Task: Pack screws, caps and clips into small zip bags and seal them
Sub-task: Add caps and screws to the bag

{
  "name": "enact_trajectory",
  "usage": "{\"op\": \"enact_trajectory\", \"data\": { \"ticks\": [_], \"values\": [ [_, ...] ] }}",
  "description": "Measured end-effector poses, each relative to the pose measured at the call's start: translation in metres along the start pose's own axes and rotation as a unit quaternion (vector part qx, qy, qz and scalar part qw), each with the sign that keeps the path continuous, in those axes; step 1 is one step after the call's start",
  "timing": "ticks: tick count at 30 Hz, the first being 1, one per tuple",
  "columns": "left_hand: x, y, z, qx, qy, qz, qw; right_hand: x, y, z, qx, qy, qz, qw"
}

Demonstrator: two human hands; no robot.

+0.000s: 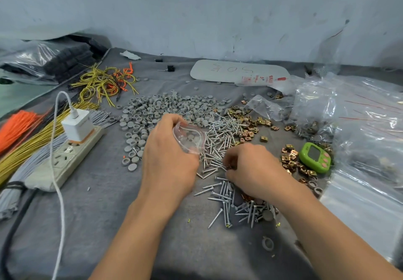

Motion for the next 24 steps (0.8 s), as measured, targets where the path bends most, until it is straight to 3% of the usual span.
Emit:
{"op": "enact_trajectory", "data": {
  "ticks": [8, 12, 15, 19, 21, 24],
  "values": [
    [-0.002, 0.005, 0.004, 0.009, -0.003, 0.022, 1.0, -0.007, -0.004, 0.009, -0.049, -0.002, -0.023, 0.999],
    [-0.003, 0.006, 0.006, 0.017, -0.004, 0.031, 0.999, -0.005, 0.0, 0.006, -0.054, 0.035, -0.005, 0.998],
    [-0.003, 0.006, 0.008, 0.03, -0.009, 0.034, 0.999, 0.0, 0.007, -0.002, 0.092, 0.105, 0.031, 0.99],
    [-0.007, 0.01, 0.016, 0.054, -0.031, 0.054, 0.997, -0.001, -0.002, -0.011, 0.39, 0.202, 0.043, 0.897],
    [-0.011, 0.012, 0.021, 0.053, -0.048, 0.065, 0.995, -0.002, -0.017, -0.01, 0.477, 0.183, 0.037, 0.859],
    [-0.015, 0.013, 0.023, 0.021, -0.064, 0.07, 0.995, 0.0, -0.036, 0.0, 0.484, 0.119, 0.035, 0.866]
  ]
}}
Point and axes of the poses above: each hand's wrist, its own x-axis towards the middle knuckle, its own z-axis out of the palm, y = z × x, the point moved 3 cm from there along x, towards the middle knuckle, and after that the axes turned 13 degrees about y, right-handed, at the moved point
